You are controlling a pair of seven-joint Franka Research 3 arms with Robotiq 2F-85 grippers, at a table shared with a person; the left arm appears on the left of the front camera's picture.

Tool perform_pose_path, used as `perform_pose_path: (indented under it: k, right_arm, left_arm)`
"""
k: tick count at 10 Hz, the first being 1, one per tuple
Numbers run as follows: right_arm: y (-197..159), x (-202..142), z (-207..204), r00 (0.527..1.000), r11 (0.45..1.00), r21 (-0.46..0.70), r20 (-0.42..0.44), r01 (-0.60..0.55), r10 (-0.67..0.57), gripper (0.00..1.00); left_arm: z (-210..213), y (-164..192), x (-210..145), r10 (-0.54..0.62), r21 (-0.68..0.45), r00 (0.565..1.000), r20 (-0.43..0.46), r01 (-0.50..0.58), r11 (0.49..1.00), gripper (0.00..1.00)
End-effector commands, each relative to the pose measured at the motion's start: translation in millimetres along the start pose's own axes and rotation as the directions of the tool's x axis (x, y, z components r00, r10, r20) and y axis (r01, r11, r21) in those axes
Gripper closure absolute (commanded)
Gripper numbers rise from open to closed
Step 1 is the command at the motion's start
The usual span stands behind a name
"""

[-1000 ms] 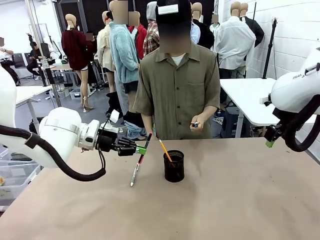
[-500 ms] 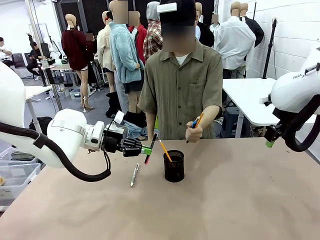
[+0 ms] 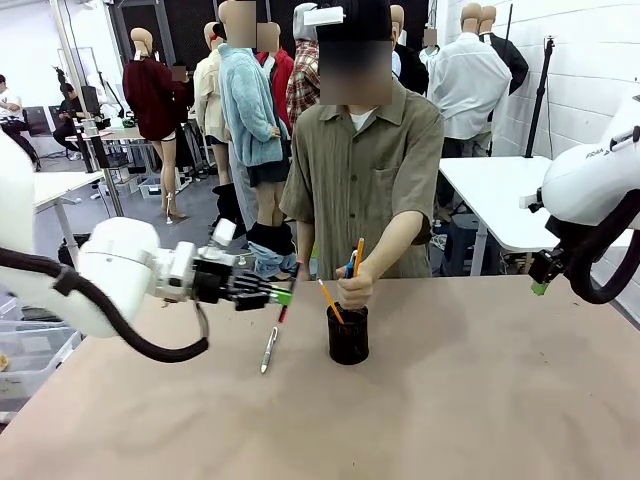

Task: Place the pens into the pen holder.
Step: Pick up a writing instrument from the table and place it into the Pen holder.

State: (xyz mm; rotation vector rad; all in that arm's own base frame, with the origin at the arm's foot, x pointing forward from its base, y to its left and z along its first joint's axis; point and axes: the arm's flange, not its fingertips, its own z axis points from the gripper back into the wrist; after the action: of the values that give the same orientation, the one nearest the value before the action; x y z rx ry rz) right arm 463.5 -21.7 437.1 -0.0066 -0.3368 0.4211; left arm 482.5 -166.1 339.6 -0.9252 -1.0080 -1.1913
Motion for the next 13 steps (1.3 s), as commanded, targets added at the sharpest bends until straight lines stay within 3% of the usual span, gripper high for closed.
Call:
perform_pose_path:
  k: [1,3,5,8,11,13]
  right_arm:
    - [0.7,0.0,-1.9,1.0,1.0,-0.027,0.0,-0.006,0.006,0.18]
    - [0.7,0.0,-1.9,1.0,1.0,-0.027,0.0,-0.006,0.006,0.18]
    - [0.7,0.0,-1.9,1.0,1.0,-0.027,0.0,-0.006,0.006,0.18]
    - [0.7,0.0,-1.9,1.0,1.0,-0.027,0.0,-0.006,0.006,0.18]
    - [0.7,0.0,-1.9,1.0,1.0,-0.027,0.0,-0.006,0.006,0.18]
    - [0.7,0.0,-1.9,1.0,1.0,-0.027,0.0,-0.006,0.006,0.18]
  left_arm:
    - [123.6,-48.1,-21.0,-0.07,0.135,0.99,0.126,0.053,0.989,1.0]
    - [215.7,-79.2,-72.1,-0.075,0.258,0.981,0.181,0.026,0.966,1.0]
    - [258.5,-101.9,-114.5,-0.041,0.331,0.961,0.272,-0.054,0.942,1.0]
    - [240.9,-95.8,-104.3,-0.072,0.287,0.952,0.299,-0.018,0.958,1.0]
    - [174.6,-65.1,-41.0,-0.116,0.201,0.948,0.296,0.056,0.978,1.0]
    - [119.2,-45.4,8.3,-0.125,0.084,0.95,0.288,0.105,0.991,1.0]
